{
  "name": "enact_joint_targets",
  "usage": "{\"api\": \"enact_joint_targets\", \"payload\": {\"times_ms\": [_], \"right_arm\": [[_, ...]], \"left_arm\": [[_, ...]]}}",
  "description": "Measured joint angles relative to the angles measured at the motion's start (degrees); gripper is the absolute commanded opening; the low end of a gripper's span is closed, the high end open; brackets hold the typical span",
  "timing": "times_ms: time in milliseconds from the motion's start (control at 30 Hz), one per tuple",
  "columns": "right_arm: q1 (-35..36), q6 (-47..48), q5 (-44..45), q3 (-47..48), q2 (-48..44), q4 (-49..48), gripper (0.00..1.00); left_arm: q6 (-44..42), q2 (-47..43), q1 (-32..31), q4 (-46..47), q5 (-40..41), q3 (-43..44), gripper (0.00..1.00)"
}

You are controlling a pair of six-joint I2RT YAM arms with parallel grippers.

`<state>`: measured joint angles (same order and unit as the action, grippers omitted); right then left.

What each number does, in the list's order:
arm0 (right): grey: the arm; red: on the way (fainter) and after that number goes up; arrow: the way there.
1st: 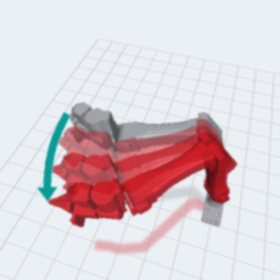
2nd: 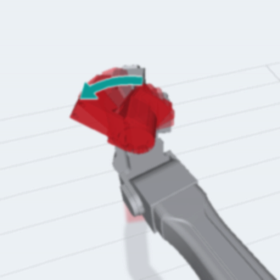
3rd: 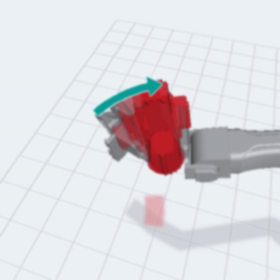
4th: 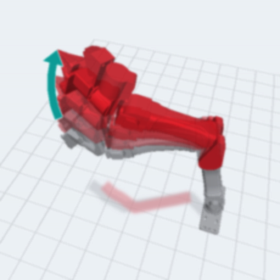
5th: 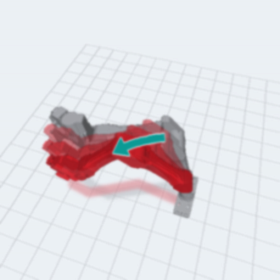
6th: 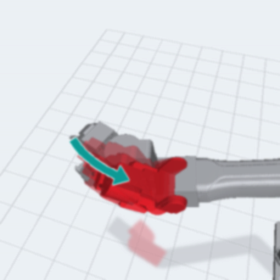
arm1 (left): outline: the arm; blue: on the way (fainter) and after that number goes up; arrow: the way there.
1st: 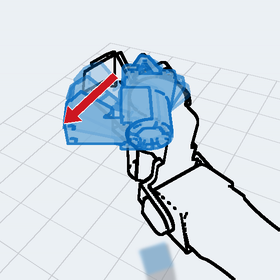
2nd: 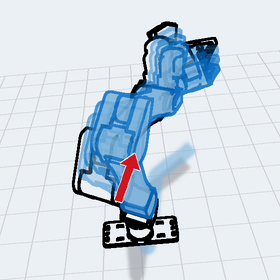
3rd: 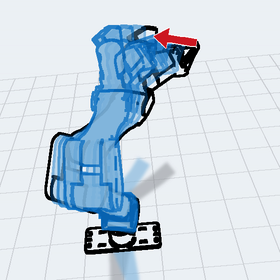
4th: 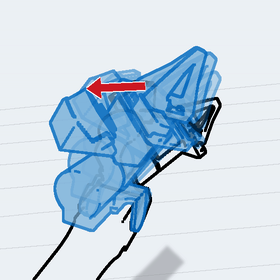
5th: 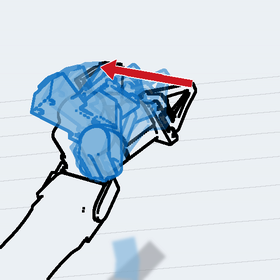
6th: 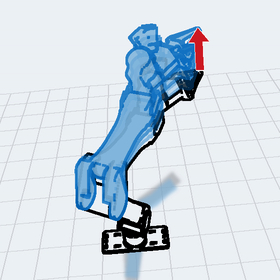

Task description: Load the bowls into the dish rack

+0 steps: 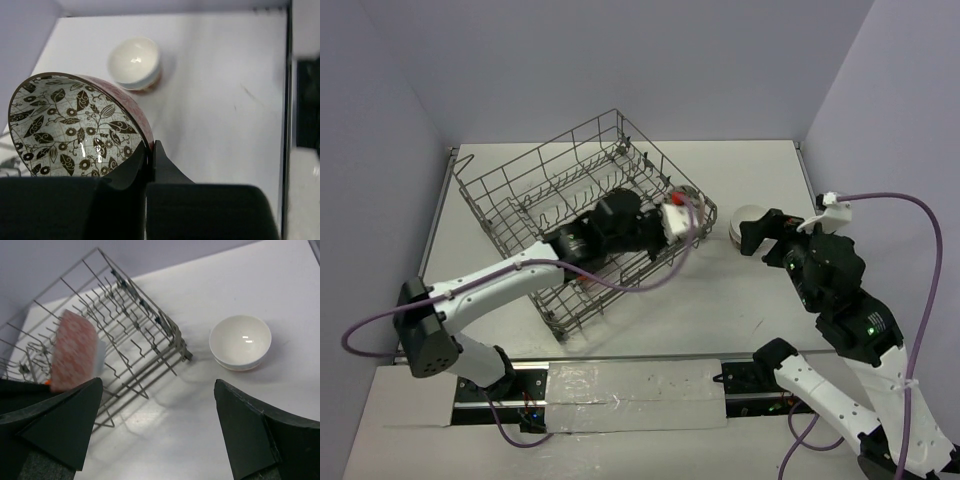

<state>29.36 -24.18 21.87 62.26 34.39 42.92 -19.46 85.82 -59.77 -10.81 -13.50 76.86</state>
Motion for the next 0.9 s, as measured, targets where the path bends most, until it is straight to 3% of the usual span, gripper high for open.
{"api": "enact_joint_targets", "payload": {"times_ms": [200, 400, 667, 900], "right_arm": [[0.00, -0.42, 1.29, -1.38, -2.23, -3.45, 1.00], [0.00, -0.63, 1.25, -3.28, -1.68, -4.11, 1.00], [0.00, -0.61, 1.27, -4.66, -1.42, -4.74, 1.00], [0.00, -0.17, 1.40, -5.01, -1.33, -5.81, 1.00]], "left_arm": [[26.49, -8.24, 13.07, 19.98, -0.70, -10.23, 0.00], [53.07, -10.29, 21.99, 36.83, 0.46, -20.81, 0.00], [74.90, -9.33, 25.29, 41.51, 7.72, -29.75, 0.00], [86.47, -7.96, 25.68, 45.40, 12.72, -34.62, 0.00]]}}
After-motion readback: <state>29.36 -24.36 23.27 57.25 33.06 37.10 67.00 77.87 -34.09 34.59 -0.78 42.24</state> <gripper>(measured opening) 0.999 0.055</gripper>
